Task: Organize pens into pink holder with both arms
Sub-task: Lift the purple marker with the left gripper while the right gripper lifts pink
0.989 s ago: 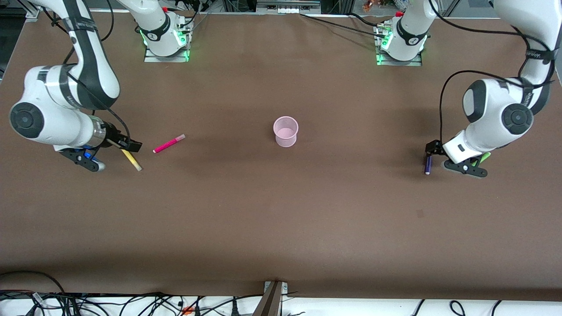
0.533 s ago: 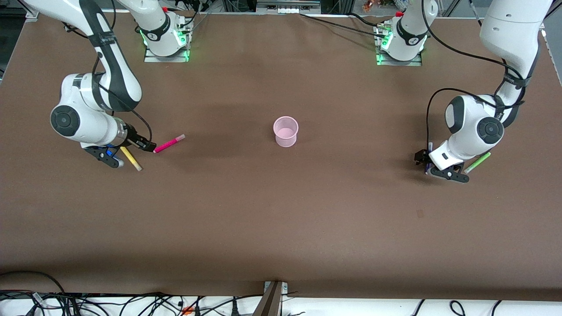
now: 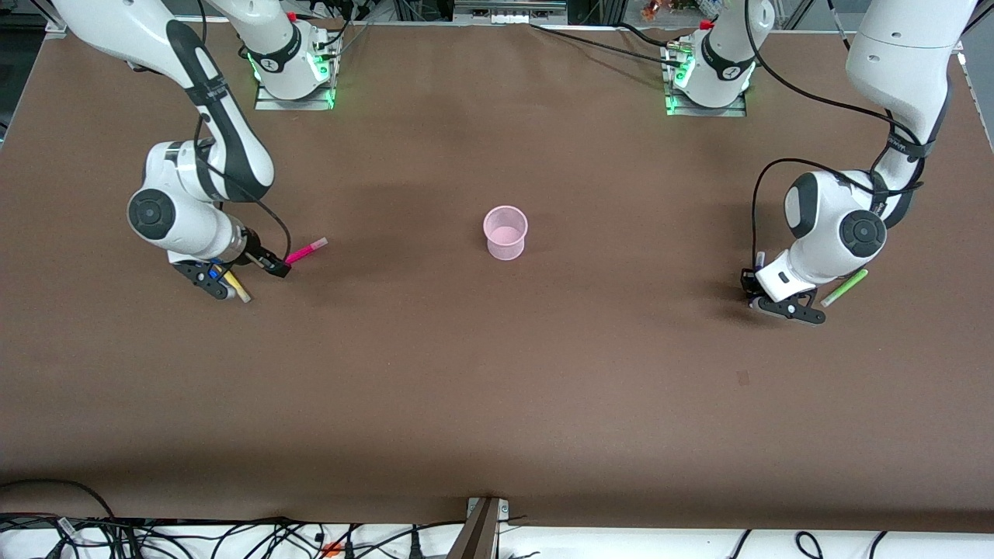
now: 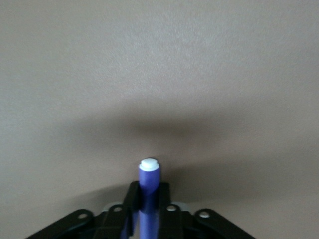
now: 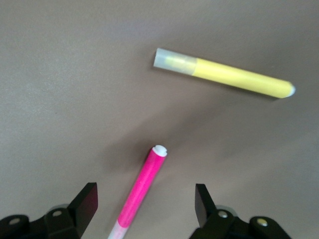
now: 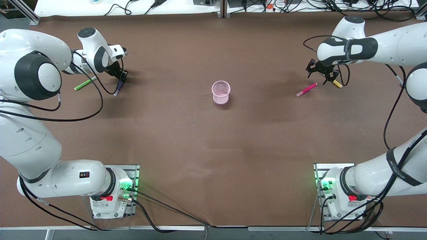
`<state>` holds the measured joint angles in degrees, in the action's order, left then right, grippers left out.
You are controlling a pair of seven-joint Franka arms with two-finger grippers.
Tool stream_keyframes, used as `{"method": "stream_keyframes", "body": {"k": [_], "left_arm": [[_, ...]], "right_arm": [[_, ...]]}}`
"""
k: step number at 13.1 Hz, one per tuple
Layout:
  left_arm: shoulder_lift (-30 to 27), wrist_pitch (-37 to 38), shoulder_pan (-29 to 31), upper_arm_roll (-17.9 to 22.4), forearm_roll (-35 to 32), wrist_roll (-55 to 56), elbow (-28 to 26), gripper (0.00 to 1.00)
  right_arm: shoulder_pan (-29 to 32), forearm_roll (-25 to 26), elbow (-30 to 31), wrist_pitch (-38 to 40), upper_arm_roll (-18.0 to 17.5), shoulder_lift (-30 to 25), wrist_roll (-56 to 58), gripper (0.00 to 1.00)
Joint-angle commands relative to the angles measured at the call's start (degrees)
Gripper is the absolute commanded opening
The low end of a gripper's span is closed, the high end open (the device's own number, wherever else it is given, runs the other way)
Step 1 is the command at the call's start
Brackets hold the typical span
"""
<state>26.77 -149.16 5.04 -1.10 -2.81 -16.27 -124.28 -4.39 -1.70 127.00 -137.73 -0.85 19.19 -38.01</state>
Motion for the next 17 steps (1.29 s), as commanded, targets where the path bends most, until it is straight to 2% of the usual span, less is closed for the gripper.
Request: {"method": "stream_keyframes", "body": {"k": [1, 2, 4, 6, 9, 10, 12, 14, 17], "left_arm": [[1.44, -0.70, 0.58, -0.22, -1.50, -0.69, 0.88, 0.05], [1.53, -0.70, 0.58, -0.22, -1.58, -0.69, 0.88, 0.00], [0.83, -0.09, 0.50, -0.30, -1.58, -0.60, 0.97, 0.00], [-3.37, 3.93, -0.37, -0.57, -1.58, -0.43, 1.05, 0.00], [-5.33, 25.78, -1.53, -3.81, -0.89, -2.17, 11.74, 0.00], [-5.41, 30.72, -1.35, -5.47, -0.62, -2.79, 14.91, 0.00], [-5.77, 37.33, -1.00, -9.08, 1.04, -2.80, 19.58, 0.00], [-5.68, 44.88, -1.61, -12.68, 3.94, -4.02, 24.67, 0.00], [-5.24, 47.64, -1.88, -21.20, 4.30, -5.69, 30.13, 0.00]], "right_arm": [[-0.61, -0.77, 2.28, -4.38, -0.03, 0.58, -1.19, 0.87], [-0.70, -0.77, 2.63, -4.65, -0.03, 0.68, -1.28, 0.87], [-0.70, -0.77, 3.07, -4.74, -0.03, 0.94, -1.28, 0.87], [-0.70, -0.77, 3.51, -4.75, -0.03, 1.20, -1.28, 0.78], [-0.62, -0.77, 4.83, -7.98, -0.03, 1.99, -1.28, 0.68], [-0.61, -0.77, 5.36, -9.39, -0.03, 2.34, -1.28, 0.67], [-0.62, -0.77, 5.45, -9.58, -0.03, 2.35, -1.28, 0.52], [-0.61, -0.77, 5.45, -9.49, -0.03, 2.35, -1.28, 0.30], [-0.61, -0.77, 5.36, -9.05, -0.03, 1.65, -1.28, 0.07]]}}
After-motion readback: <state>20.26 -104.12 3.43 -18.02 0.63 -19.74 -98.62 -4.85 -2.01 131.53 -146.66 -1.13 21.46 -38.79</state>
